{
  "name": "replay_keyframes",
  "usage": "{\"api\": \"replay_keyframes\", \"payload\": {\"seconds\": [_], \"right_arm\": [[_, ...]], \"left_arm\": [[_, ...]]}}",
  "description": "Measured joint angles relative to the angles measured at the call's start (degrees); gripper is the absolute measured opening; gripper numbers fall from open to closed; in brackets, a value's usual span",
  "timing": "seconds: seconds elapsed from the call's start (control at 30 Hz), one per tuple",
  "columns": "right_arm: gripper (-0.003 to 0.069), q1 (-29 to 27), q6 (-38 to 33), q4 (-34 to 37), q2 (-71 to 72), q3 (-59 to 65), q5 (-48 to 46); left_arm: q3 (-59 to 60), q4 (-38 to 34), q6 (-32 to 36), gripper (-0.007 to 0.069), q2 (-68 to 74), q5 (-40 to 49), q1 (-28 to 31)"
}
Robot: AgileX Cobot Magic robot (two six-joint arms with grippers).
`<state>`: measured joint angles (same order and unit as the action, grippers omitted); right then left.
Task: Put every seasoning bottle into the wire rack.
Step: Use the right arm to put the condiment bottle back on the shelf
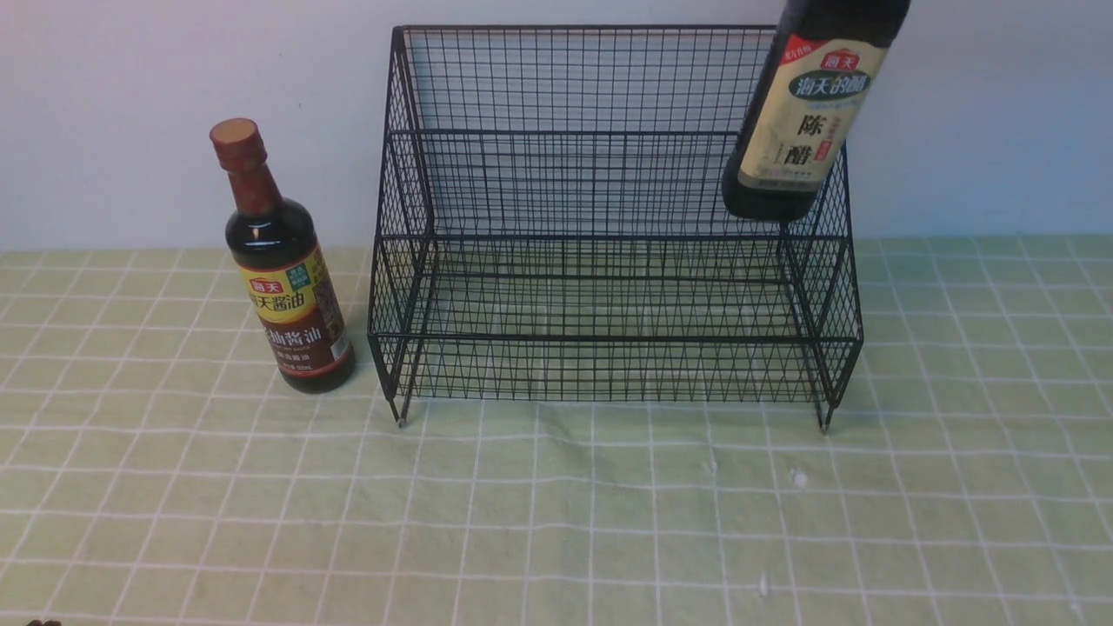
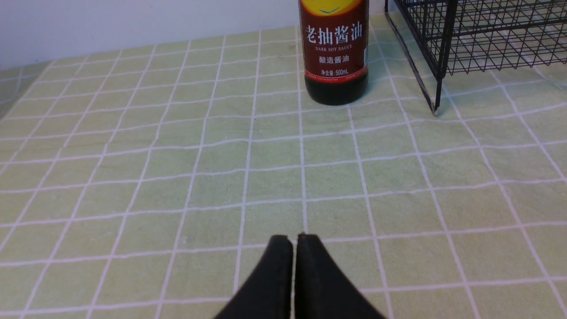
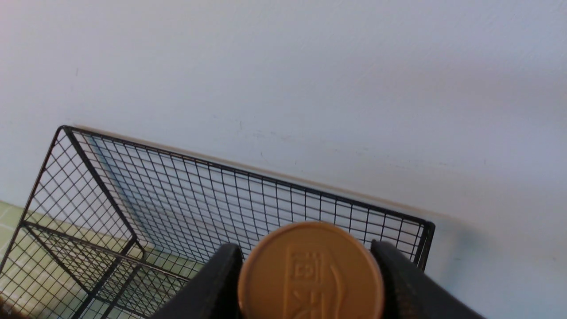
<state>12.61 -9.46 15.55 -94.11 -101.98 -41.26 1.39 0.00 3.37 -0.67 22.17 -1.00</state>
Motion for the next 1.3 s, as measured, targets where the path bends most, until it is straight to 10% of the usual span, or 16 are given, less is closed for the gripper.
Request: {"api": "replay_keyframes", "payload": {"seconds": [0.9,1.3], "right_arm": [[0.0342,0.12,-0.23,-1.37,-11.47,-0.54,-5.89],[0.0478,2.23,-0.17,-0.68,-5.46,-1.12,-4.82]], "left_arm": [[0.0,0.0,0.0,-0.0006,0.0,0.0,0.0],[0.0,0.0,0.0,-0.0006,0.0,0.0,0.0]]}}
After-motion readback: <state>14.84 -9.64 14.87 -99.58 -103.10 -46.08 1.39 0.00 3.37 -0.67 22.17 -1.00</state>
